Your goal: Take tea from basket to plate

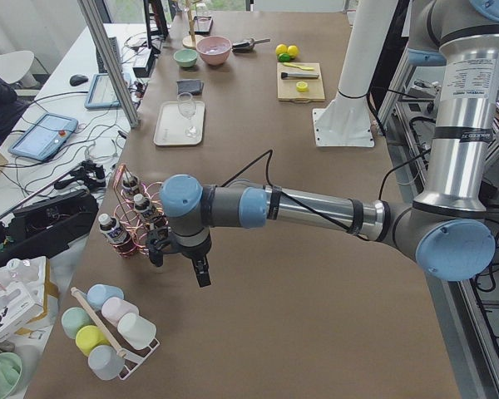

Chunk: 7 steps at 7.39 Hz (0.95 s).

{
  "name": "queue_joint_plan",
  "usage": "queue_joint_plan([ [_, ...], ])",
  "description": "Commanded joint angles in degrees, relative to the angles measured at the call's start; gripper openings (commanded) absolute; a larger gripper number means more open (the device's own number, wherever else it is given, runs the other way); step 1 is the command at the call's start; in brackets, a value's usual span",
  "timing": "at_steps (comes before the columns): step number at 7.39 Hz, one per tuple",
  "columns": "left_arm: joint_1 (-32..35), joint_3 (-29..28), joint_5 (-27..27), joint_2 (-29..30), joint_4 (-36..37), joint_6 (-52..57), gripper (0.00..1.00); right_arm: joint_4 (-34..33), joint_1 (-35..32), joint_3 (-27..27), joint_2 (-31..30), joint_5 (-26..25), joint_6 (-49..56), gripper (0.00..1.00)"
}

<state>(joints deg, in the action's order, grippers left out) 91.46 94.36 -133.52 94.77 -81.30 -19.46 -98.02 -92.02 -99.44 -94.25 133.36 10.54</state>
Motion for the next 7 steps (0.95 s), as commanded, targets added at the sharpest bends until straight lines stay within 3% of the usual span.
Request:
queue_joint_plan([
  [1, 1.62, 2.04, -4.96, 5.68, 1.76, -34.63, 0.98, 0.46, 0.0, 0.03, -0.06, -0.03, 0.0, 0.99],
  [4, -1.71, 0.65, -5.61, 12.17, 2.64, -55.19, 0.98, 0.46, 0.0, 0.3, -0.15, -0.12, 0.0, 0.99],
  [5, -1.9, -0.74, -5.52, 12.45, 2.21, -55.42, 0.97, 0.46, 0.0, 0.3, -0.15, -0.12, 0.0, 0.99],
  [7, -2.59, -9.67, -5.35, 22.85, 5.78, -59.8, 0.97, 0.46, 0.0, 0.3, -0.23, -0.12, 0.0, 0.99],
])
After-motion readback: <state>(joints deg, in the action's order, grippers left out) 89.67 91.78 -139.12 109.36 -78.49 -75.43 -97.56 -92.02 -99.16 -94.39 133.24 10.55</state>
